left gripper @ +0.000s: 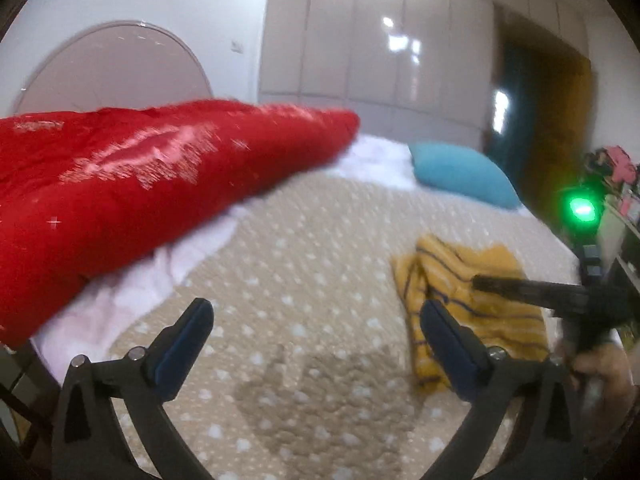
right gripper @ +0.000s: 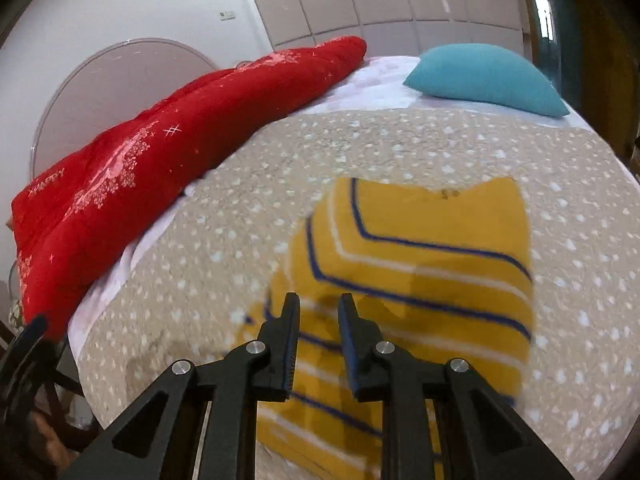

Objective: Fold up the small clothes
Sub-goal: 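Lay the sweater bundle flat on the quilt and open the right tool, then withdraw the right tool from the folded sweater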

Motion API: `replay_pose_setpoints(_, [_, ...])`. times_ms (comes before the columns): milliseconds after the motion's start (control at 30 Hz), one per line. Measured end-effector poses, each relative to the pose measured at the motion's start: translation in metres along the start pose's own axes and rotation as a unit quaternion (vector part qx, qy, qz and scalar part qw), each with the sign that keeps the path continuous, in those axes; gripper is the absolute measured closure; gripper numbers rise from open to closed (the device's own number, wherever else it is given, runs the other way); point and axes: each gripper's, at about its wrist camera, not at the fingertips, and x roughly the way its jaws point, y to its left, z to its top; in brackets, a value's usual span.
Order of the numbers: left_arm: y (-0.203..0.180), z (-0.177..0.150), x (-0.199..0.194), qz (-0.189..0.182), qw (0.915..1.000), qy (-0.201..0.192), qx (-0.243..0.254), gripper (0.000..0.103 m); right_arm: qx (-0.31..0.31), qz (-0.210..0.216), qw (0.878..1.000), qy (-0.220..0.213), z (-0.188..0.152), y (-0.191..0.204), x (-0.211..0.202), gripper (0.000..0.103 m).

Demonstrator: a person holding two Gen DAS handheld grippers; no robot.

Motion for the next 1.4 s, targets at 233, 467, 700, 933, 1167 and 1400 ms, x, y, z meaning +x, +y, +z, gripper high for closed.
replay_pose_setpoints(233, [0.017, 0.001, -0.017, -0.031, 0.9993, 0.019, -0.012, 0.0, -0.015, -0.009, 0.998, 0.063, -0.007, 0.025, 0.052, 0.067])
replay_pose_setpoints(467, [0.005, -0.008, -0.023, -0.02, 0.9995, 0.021, -0.01, 0.0, -0.002, 0.041, 0.997, 0.061, -0.07, 0.03, 0.004, 0.065])
replay_pose_setpoints(700, [-0.013, -0.016, -0.044, -0.025, 0.9995, 0.013, 0.016, 0.0, 0.005, 0.008, 0.999, 0.039, -0.127, 0.012, -0.041, 0.065])
replay_pose_setpoints(933, [-0.028, -0.024, -0.057, -0.051, 0.9984, 0.023, 0.011, 0.0, 0.063, -0.063, 0.996, -0.026, -0.113, -0.032, -0.064, 0.052])
replay_pose_setpoints(1167, [-0.055, -0.037, -0.095, -0.049, 0.9961, -0.038, 0.062, 0.0, 0.053, -0.06, 0.997, 0.019, -0.155, -0.017, -0.065, 0.052])
replay_pose_setpoints(1400, [-0.08, -0.058, -0.103, -0.085, 0.9923, 0.024, 0.087, 0.0, 0.054, -0.119, 0.99, -0.046, -0.178, -0.006, -0.126, 0.043])
